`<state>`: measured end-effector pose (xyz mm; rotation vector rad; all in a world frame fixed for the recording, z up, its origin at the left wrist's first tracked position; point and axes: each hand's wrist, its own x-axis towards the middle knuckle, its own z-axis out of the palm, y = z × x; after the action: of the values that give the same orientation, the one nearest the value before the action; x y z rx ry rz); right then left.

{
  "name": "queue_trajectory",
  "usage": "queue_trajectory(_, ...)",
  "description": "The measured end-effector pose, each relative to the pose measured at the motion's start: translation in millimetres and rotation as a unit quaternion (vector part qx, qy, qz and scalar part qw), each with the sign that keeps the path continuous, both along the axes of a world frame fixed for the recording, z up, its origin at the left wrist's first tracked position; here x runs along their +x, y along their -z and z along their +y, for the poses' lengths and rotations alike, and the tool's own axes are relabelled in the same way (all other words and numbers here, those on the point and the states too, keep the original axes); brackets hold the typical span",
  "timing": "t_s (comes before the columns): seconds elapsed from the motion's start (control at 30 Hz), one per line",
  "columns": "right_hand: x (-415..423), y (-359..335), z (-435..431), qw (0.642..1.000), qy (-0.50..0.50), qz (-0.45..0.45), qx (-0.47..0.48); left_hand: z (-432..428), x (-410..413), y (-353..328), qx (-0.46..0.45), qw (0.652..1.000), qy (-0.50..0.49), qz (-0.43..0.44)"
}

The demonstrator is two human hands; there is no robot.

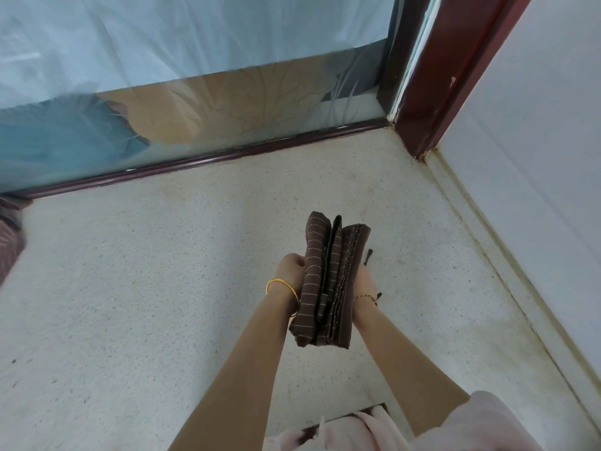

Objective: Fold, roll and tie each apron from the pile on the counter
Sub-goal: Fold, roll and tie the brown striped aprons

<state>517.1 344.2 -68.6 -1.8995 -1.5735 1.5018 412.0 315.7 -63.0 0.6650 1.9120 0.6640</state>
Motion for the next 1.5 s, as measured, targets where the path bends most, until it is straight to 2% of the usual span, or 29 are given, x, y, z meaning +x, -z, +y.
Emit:
queue_trajectory(0.1,-3.7,-9.0,3.0,0.992,-0.084,-0.086,0.027,2.3,3.7,10.6,0.026,0.998,-0.010,0.051)
queue_trajectory(0.2,-1.0,-9.1,7.5,0.971,-0.157,-0.172,0.042,3.2,5.3,24.7,0.015,0.997,-0.005,0.077)
queue_trajectory(0.27,-1.2,-10.9,9.0,0.963,-0.181,-0.191,0.057,2.9,5.4,28.2,0.010,0.996,-0.001,0.092)
queue_trajectory(0.4,-5.3,-7.5,12.7,0.971,-0.172,-0.145,0.078,-0.4,9.4,16.6,0.004,0.997,-0.009,0.076)
queue_trajectory(0.53,-9.3,-6.5,14.1,0.978,-0.153,-0.125,0.068,-0.3,7.3,16.0,0.008,0.995,-0.081,0.062)
queue_trajectory(0.6,-10.4,-9.4,14.4,0.990,-0.105,-0.073,0.051,0.8,3.5,19.6,0.003,0.991,-0.121,0.057)
queue_trajectory(0.73,-12.5,-15.2,5.2,0.998,-0.014,0.066,0.012,-1.1,-5.3,23.0,-0.018,0.985,-0.137,0.103)
queue_trajectory(0.8,-12.1,-21.0,-1.4,0.991,-0.027,0.123,-0.040,-1.3,-8.4,20.9,-0.010,0.982,-0.142,0.125)
queue_trajectory(0.87,-12.0,-23.9,-3.9,0.988,-0.073,0.122,-0.056,-1.3,-7.4,16.0,-0.004,0.981,-0.129,0.142)
queue_trajectory(1.03,-12.4,-16.9,7.0,0.993,-0.104,0.044,0.023,-2.8,-7.8,7.1,0.046,0.983,-0.049,0.170)
queue_trajectory(1.1,-9.4,-14.9,12.7,0.990,-0.120,-0.006,0.069,-5.1,-12.4,3.1,0.031,0.980,0.034,0.195)
queue_trajectory(1.23,-7.8,-8.4,17.4,0.978,-0.158,-0.083,0.111,-10.8,-17.7,-14.4,-0.040,0.921,0.214,0.322)
queue_trajectory(1.3,-7.9,-8.2,17.3,0.962,-0.194,-0.133,0.137,-12.3,-14.8,-25.0,-0.047,0.899,0.256,0.352)
queue_trajectory(1.43,-8.6,-7.5,14.8,0.917,-0.273,-0.235,0.172,-15.5,-8.4,-36.4,-0.034,0.943,0.230,0.237)
queue_trajectory(1.5,-11.0,-4.1,12.2,0.901,-0.301,-0.267,0.164,-16.8,-1.3,-37.3,-0.017,0.939,0.228,0.257)
